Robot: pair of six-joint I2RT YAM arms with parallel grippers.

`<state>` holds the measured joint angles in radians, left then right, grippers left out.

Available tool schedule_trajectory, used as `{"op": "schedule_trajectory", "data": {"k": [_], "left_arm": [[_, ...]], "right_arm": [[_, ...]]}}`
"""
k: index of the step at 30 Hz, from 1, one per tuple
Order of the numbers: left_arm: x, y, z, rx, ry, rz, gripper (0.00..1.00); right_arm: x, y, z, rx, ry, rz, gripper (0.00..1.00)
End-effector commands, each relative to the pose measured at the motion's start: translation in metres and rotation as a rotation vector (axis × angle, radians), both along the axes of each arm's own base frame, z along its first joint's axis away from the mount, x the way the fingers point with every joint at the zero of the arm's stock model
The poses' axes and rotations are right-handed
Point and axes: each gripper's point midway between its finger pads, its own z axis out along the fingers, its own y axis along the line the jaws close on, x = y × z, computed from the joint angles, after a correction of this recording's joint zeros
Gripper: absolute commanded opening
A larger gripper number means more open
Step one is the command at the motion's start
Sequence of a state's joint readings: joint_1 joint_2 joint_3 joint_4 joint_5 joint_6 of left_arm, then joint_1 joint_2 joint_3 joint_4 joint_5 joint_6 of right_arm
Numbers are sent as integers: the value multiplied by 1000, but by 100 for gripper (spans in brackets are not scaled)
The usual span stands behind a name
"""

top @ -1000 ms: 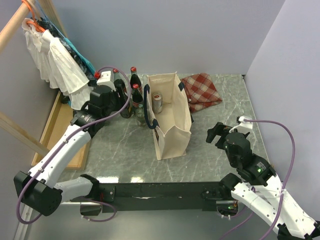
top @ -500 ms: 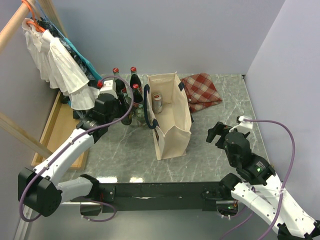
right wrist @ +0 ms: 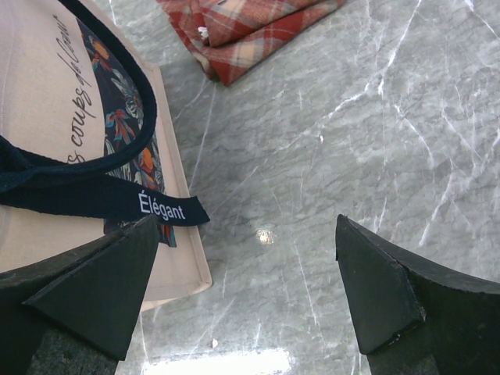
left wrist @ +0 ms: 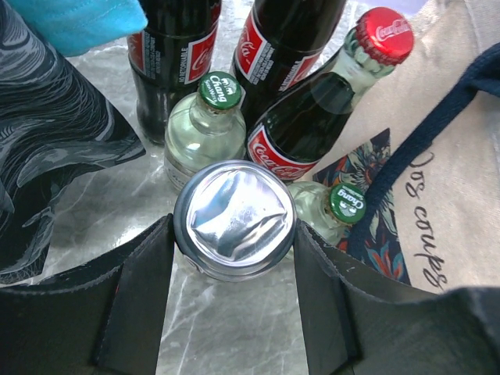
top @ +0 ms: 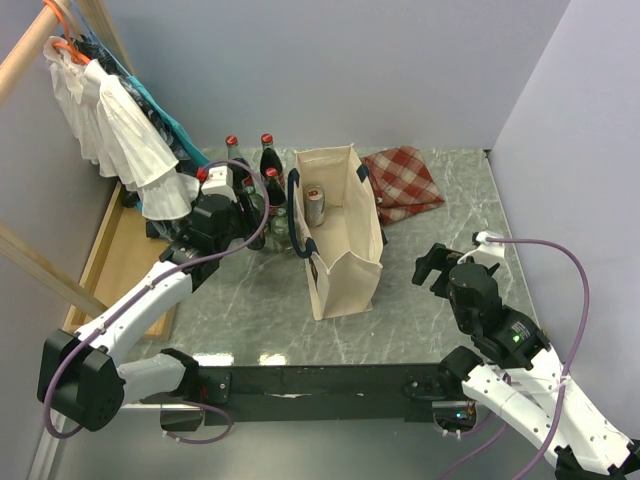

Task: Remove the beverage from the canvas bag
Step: Place the drink at the center of the board.

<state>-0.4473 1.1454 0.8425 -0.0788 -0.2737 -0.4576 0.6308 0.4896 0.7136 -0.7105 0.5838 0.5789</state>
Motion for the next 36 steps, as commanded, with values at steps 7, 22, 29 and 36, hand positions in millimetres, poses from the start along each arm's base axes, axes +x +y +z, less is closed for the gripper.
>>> {"op": "schedule_trajectory", "data": {"k": [7,22,29,36], "left_arm": [[26,-7,34,-72,-169,27,1],[32,-15,13,-76,-161,2,1],[34,-19,6,-71,-151,0,1],[32,-22,3,-74,-154,-6,1]], "right_arm": [[4,-2,5,1,-20,-23,100],[4,-4,5,-1,-21,-35,100],[4,-5,5,-4,-20,-39,100],[4,-4,5,-1,-21,-38,100]]}}
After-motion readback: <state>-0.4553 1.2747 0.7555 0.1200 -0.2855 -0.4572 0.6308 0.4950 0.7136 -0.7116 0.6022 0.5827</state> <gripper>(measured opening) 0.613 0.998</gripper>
